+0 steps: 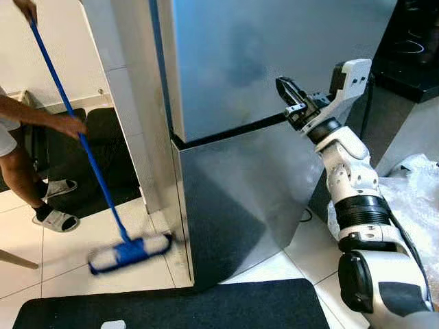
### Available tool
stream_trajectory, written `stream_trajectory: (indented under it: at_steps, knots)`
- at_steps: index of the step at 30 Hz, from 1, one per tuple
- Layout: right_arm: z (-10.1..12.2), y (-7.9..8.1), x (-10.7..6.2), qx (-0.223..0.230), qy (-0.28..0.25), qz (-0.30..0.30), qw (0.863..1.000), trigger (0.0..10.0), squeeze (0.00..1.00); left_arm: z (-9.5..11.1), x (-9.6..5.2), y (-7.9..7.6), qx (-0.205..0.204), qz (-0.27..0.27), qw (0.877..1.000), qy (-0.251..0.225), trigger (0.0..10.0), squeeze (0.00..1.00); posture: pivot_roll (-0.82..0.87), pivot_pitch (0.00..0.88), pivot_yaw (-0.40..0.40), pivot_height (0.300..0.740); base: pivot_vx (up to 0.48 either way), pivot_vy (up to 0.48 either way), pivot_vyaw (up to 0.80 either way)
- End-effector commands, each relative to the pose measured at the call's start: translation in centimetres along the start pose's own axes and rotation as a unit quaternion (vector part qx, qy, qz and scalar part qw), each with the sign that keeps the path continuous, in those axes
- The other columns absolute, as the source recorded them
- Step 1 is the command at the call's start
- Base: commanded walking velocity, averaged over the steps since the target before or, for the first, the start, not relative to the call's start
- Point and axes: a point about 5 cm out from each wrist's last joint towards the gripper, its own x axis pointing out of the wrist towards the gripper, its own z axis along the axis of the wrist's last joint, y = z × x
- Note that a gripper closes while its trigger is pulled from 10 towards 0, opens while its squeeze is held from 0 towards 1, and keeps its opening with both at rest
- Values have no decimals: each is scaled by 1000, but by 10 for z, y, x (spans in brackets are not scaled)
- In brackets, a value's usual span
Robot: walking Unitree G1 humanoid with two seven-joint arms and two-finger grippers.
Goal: Restocking fridge
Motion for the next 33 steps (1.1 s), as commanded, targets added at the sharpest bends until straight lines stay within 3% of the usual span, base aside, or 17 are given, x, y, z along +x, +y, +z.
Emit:
stream_trajectory:
  at_steps: [1, 7, 10, 11, 14, 18, 21, 22, 23, 24, 27, 30, 31, 32, 33]
  knots:
    - [-7, 0, -5, 3, 10, -9, 1000, 10000, 0, -11, -1, -4, -6, -7, 1000, 19, 10000, 0, 46, 0, -2, 740, 0, 0, 0]
    - [-25, 6, -23, 20, 29, 28, 999, 10000, 0, -11, -1, -5, -7, -8, 1000, 17, 10000, 0, 46, 0, -7, 740, 0, 0, 0]
    - [-36, 14, -36, 28, 44, 76, 996, 10000, 0, -11, -1, -5, -7, -8, 1000, 17, 10000, 0, 44, 0, -9, 740, 0, 0, 0]
    - [-53, 21, -54, 33, 75, 117, 990, 10000, 0, -11, -1, -6, -7, -9, 1000, 17, 10000, 0, 38, 0, -7, 740, 0, 0, 0]
    - [-82, 24, -80, 45, 132, 126, 982, 10000, 0, -11, -1, -6, -5, -10, 1000, 17, 10000, 0, 34, 0, -7, 740, 0, 0, 0]
    - [-135, 21, -127, 51, 253, 80, 963, 10000, 0, -9, 0, -6, -1, -12, 1000, 15, 10000, 0, 33, 0, -4, 740, 0, 0, 0]
    - [-162, 18, -157, 53, 328, 28, 943, 10000, 0, -7, 0, -7, 6, -11, 1000, 13, 10000, 0, 33, 0, -4, 740, 0, 0, 0]
    - [-162, 18, -157, 53, 328, 28, 943, 10000, 0, -7, 0, -7, 6, -11, 1000, 13, 10000, 0, 33, 0, -4, 740, 0, 0, 0]
    - [-181, 14, -187, 51, 388, -40, 919, 10000, 0, -6, 0, -6, 15, -6, 1000, 13, 10000, 0, 34, 0, -2, 740, 0, 0, 0]
    - [-188, 11, -203, 43, 418, -78, 904, 10000, 0, -6, 1, -6, 20, -2, 1000, 13, 10000, 0, 34, 0, -2, 740, 0, 0, 0]
    - [-194, 7, -227, 28, 456, -129, 880, 10000, 0, -6, 1, -6, 28, 2, 999, 15, 10000, 0, 34, 0, -2, 740, 0, 0, 0]
    - [-204, 4, -276, 5, 534, -219, 817, 10000, 0, -7, 0, -3, 42, 13, 999, 20, 10000, 0, 23, 0, 1, 740, 0, 0, 0]
    - [-204, 4, -276, 5, 534, -219, 817, 10000, 0, -7, 0, -3, 42, 13, 999, 20, 10000, 0, 23, 0, 1, 740, 0, 0, 0]
    - [-206, 5, -306, 2, 572, -268, 775, 10000, 0, -7, 0, -2, 38, 18, 999, 20, 10000, 0, 23, 0, -3, 740, 0, 0, 0]
    - [-206, 6, -317, 4, 585, -281, 761, 10000, 0, -6, 0, -2, 35, 21, 999, 18, 10000, 0, 22, 0, -2, 740, 0, 0, 0]
